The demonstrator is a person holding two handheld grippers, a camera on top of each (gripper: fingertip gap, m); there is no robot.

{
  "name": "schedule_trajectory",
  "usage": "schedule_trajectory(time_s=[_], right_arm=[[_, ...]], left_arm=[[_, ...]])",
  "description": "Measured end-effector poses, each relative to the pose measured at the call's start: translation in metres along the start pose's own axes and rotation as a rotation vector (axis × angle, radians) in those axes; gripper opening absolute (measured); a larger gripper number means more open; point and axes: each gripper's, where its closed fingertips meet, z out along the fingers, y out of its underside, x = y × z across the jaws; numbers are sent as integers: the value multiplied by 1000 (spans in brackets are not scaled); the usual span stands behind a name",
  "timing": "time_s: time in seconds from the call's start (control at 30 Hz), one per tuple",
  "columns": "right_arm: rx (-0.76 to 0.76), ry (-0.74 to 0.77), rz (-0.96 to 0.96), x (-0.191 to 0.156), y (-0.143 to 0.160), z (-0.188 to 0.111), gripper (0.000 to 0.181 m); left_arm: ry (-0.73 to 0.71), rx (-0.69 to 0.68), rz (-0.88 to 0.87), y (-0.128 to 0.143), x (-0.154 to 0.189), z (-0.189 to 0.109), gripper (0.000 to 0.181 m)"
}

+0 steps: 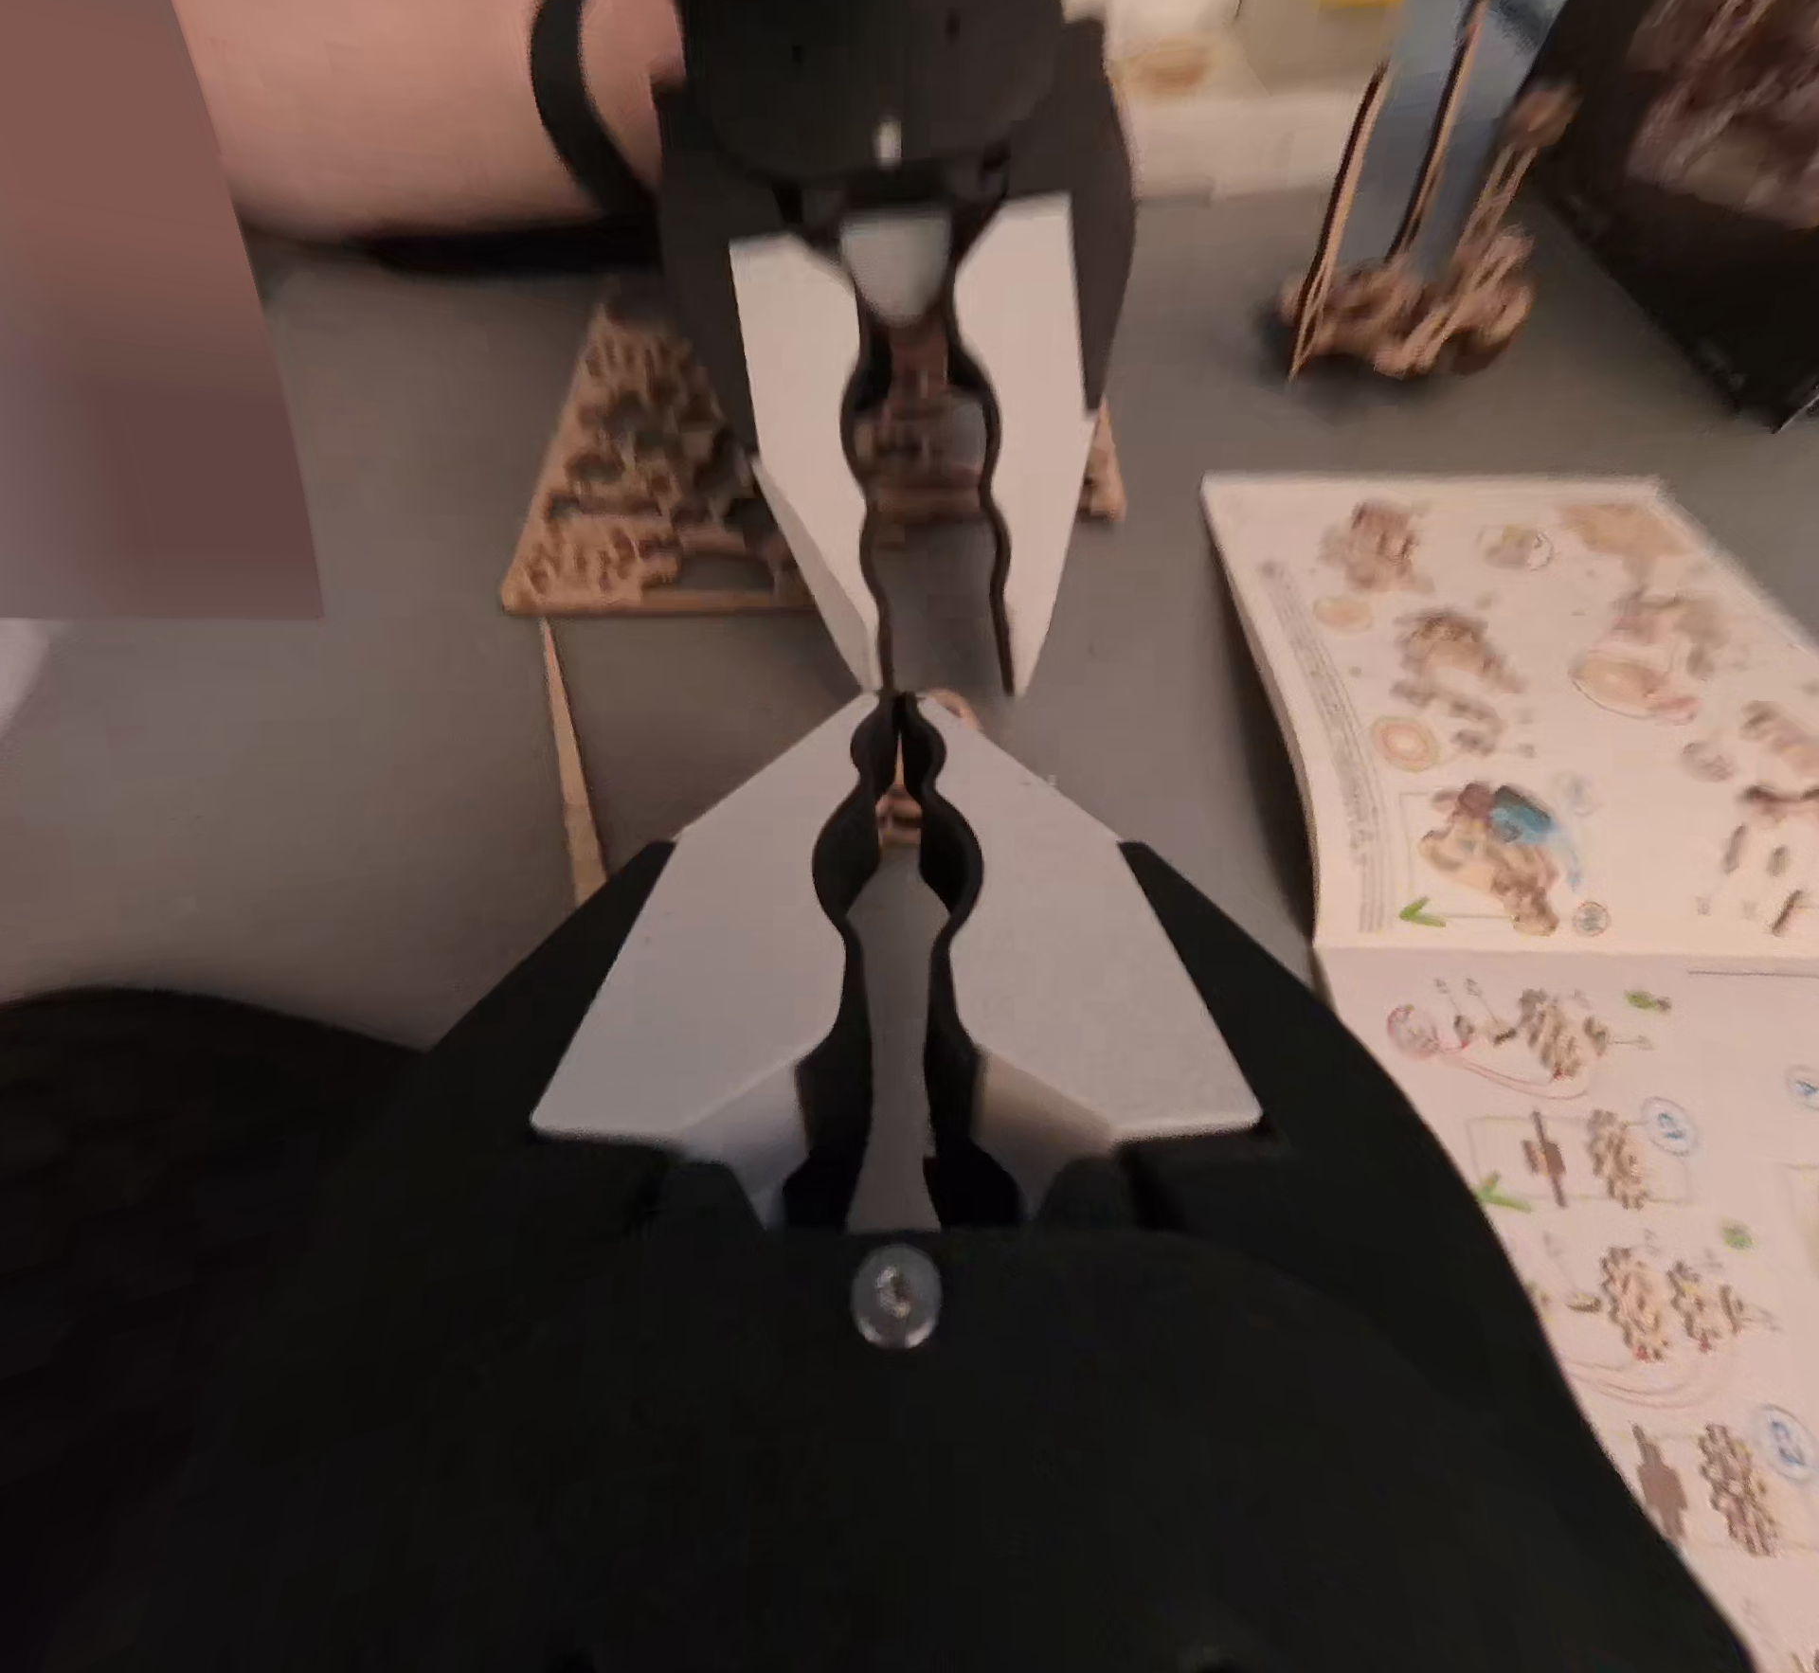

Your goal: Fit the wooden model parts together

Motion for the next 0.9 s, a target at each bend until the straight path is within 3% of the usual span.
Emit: schedule_trajectory(time_s=[0.03,0.07,0.2,0.27,0.4,0.47,0.5,0.6,0.67,0.7,0.8,0.87,0.9], right_arm=[[-82,1,0,2,17,7,0],[-68,1,5,3,18,10,0],[35,46,-44,5,-7,-2,0],[-116,30,-17,7,28,10,4],[80,79,-80,8,-18,-7,0],[-114,16,-16,5,29,12,6],[-6,10,7,5,8,6,0],[118,86,-117,6,-24,-10,0],[-120,56,-51,11,30,11,5],[2,41,-8,11,8,5,0],[141,113,-108,13,-25,-13,0],[-105,64,-15,15,26,9,7],[9,26,13,10,4,5,0]], left_arm=[[21,-9,-1,2,2,4,26],[35,-14,0,3,4,7,27],[14,-4,29,2,2,9,15],[23,6,22,1,3,10,14],[33,1,9,3,4,9,15],[23,-2,16,2,4,9,15],[24,-1,11,2,4,9,15],[18,-2,17,3,4,9,15],[18,-2,17,3,4,8,15],[19,-1,14,3,4,8,15],[10,-6,22,4,4,8,15],[5,-10,25,3,4,8,15],[1,-11,29,3,4,8,15]])
